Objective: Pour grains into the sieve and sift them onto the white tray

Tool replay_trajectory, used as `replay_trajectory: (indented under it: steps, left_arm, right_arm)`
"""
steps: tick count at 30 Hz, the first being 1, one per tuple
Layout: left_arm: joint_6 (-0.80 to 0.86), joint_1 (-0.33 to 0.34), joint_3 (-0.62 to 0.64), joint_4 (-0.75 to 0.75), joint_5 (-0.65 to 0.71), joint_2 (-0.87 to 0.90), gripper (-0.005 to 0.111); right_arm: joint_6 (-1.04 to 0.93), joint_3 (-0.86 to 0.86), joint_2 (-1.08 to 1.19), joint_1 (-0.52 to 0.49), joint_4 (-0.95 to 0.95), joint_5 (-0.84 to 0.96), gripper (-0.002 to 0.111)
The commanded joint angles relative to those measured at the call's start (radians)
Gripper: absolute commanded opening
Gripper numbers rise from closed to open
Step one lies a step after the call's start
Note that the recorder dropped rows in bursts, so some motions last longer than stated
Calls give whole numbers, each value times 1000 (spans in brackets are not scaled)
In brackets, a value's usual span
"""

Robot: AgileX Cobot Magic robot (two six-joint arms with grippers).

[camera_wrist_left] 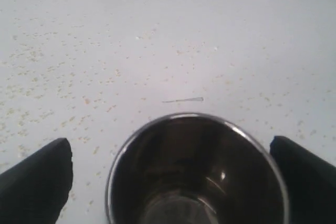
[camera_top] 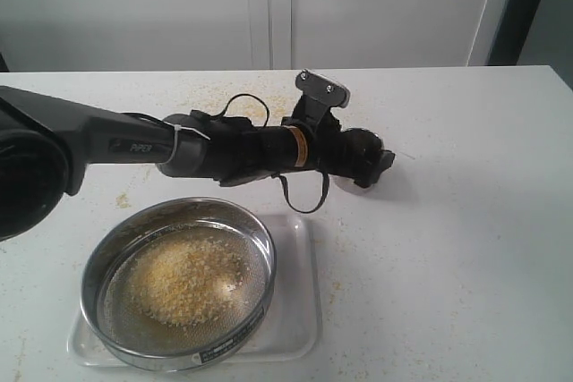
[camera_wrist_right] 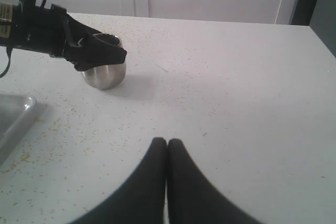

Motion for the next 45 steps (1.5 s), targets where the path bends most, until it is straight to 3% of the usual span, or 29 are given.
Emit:
replay_trajectory:
  steps: [1, 6, 9, 13, 16, 17, 20, 25, 29, 33, 38, 41, 45]
  left_arm:
    - [-40, -2, -4, 24, 49, -54, 105]
    - [-149, -2, -4, 140, 157, -136, 104]
    - [-250, -2, -4, 229, 163, -175, 90]
    - [-413, -2, 0, 386, 183, -233, 50]
    - [-528, -2, 0, 603, 160, -270, 4]
    - [-568, -2, 0, 693, 147, -282, 1]
    - [-749, -2, 0, 870, 141, -312, 0]
    - [-772, 10, 12, 870, 167, -358, 0]
    - [-720, 12, 12, 870, 243, -390, 0]
    - [-541, 12, 12, 870, 334, -416, 0]
    - [-327, 12, 38, 870, 561, -439, 0]
    - [-319, 12, 64, 867, 777, -451, 0]
    - [-223, 12, 76, 674, 970, -474, 0]
  right_arm:
    - [0, 6, -6, -8, -2, -10, 0]
    - [0, 6, -6, -8, -2, -10, 0]
    - [0, 6, -6, -8, -2, -10, 0]
    - [0, 6, -6, -8, -2, -10, 0]
    - [0, 6, -6, -8, -2, -10, 0]
    - [0, 6, -6, -8, -2, -10, 0]
    - [0, 6, -6, -8, -2, -10, 0]
    - [0, 6, -6, -8, -2, -10, 0]
    - [0, 6, -6, -8, -2, -10, 0]
    - [0, 6, -6, -8, -2, -10, 0]
    - [0, 6, -6, -8, -2, -10, 0]
    - [0, 6, -6, -8, -2, -10, 0]
    - [0, 6, -6, -8, -2, -10, 0]
